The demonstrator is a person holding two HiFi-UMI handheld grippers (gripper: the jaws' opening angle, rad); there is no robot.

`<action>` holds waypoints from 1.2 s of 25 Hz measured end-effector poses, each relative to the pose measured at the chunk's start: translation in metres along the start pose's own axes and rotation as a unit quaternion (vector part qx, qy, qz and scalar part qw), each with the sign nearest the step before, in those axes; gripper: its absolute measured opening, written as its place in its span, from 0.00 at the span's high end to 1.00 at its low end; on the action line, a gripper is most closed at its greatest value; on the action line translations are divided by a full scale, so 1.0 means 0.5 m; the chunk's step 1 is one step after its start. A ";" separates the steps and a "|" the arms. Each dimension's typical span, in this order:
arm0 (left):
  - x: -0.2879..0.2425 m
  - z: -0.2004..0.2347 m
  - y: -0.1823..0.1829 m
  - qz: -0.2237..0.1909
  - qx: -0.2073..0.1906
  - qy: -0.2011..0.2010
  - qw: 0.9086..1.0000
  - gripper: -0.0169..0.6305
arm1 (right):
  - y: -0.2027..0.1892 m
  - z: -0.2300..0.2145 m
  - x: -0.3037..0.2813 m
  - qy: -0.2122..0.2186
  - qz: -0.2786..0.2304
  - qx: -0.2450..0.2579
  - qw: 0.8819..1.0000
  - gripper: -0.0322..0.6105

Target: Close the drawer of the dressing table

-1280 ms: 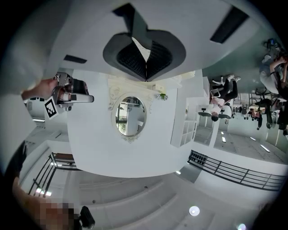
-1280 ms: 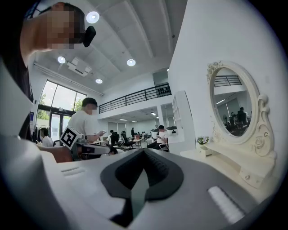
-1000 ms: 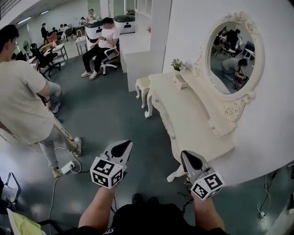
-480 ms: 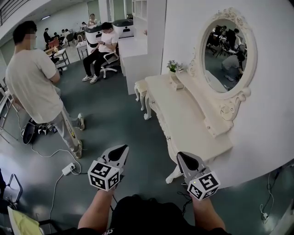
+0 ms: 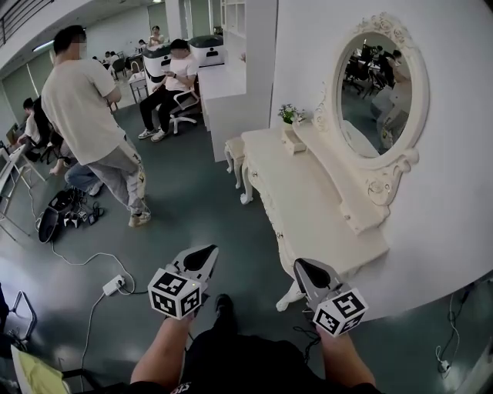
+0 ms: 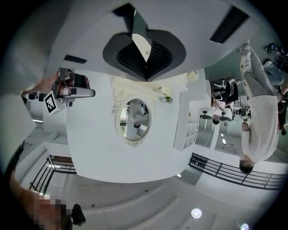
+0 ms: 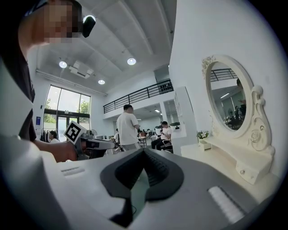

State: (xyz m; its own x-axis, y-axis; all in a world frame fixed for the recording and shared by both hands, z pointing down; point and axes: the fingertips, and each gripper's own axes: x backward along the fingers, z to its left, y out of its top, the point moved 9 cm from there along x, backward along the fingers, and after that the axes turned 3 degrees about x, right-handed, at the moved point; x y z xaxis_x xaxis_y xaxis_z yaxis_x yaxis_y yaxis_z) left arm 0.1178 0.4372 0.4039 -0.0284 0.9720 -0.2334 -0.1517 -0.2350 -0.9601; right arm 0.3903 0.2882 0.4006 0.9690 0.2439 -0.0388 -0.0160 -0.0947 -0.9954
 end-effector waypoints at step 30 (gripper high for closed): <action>-0.212 0.375 0.115 -0.011 0.007 -0.026 1.000 0.96 | 0.027 -0.102 -0.415 -0.008 0.040 -0.023 0.999 0.93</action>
State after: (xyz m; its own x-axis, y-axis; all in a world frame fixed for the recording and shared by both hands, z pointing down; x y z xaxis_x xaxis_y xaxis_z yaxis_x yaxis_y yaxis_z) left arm -0.0733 0.3221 0.4024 -0.0772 0.9759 -0.2042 -0.1671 -0.2146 -0.9623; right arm 0.2018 0.1869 0.3999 0.9609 0.2494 -0.1207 -0.0823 -0.1589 -0.9839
